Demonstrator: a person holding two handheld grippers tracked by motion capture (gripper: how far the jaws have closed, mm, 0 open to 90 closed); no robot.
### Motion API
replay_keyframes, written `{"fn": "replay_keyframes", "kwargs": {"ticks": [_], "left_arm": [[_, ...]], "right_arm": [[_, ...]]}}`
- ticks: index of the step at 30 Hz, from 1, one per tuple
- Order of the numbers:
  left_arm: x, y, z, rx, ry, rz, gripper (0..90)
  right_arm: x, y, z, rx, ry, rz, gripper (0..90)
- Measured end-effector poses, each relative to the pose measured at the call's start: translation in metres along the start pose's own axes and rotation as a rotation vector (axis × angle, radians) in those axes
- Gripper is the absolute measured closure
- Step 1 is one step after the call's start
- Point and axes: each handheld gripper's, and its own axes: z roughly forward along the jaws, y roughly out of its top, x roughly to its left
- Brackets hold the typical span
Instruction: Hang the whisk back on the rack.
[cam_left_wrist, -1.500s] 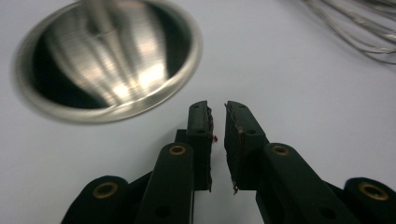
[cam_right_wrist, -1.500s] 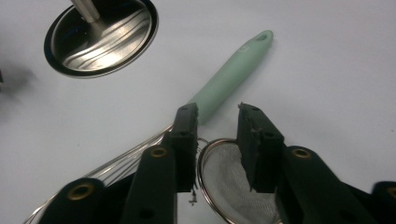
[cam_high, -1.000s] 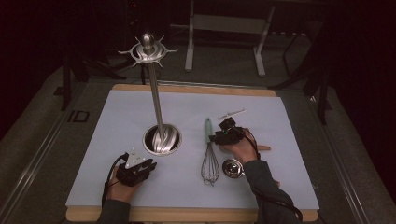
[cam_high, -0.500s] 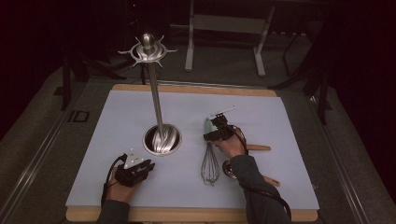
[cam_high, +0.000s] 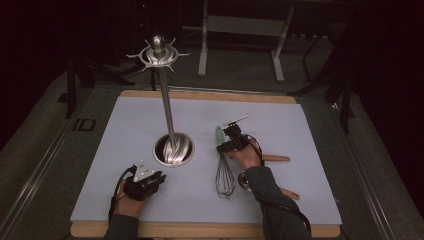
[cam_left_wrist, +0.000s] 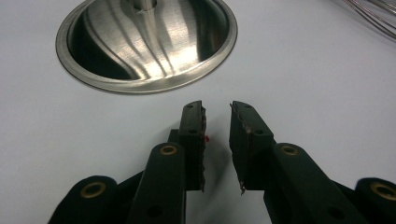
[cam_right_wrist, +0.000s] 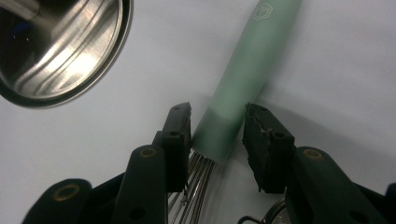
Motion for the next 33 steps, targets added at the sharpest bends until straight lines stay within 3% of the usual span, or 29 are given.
{"fn": "replay_keyframes", "kwargs": {"ticks": [2,5,8,15,20,22,26,33], "left_arm": [[0.0,0.0,0.0,0.0,0.002,0.001,75.5],[0.0,0.0,0.0,0.0,-0.002,-0.002,75.5],[0.0,0.0,0.0,0.0,-0.003,-0.003,75.5],[0.0,0.0,0.0,-0.001,-0.002,-0.001,75.5],[-0.001,0.0,0.0,-0.003,0.006,0.003,75.5],[-0.001,0.0,0.0,-0.004,0.008,0.003,75.5],[0.0,0.0,-0.001,-0.008,0.009,0.004,75.5],[0.001,0.0,-0.001,-0.017,0.013,-0.002,75.3]], "right_arm": [[-0.001,0.001,0.004,0.0,-0.011,0.017,58.7],[0.0,0.001,0.012,0.026,0.009,0.045,58.8],[0.006,0.001,0.011,0.038,-0.013,0.023,60.9],[0.019,-0.005,0.01,0.08,-0.014,-0.038,64.9],[0.028,-0.014,0.006,0.122,0.038,-0.101,67.0],[0.028,-0.013,0.006,0.141,0.073,-0.108,67.1],[0.025,-0.008,0.009,0.142,0.094,-0.092,67.1],[0.029,0.002,0.015,0.158,0.084,-0.083,66.8]]}}
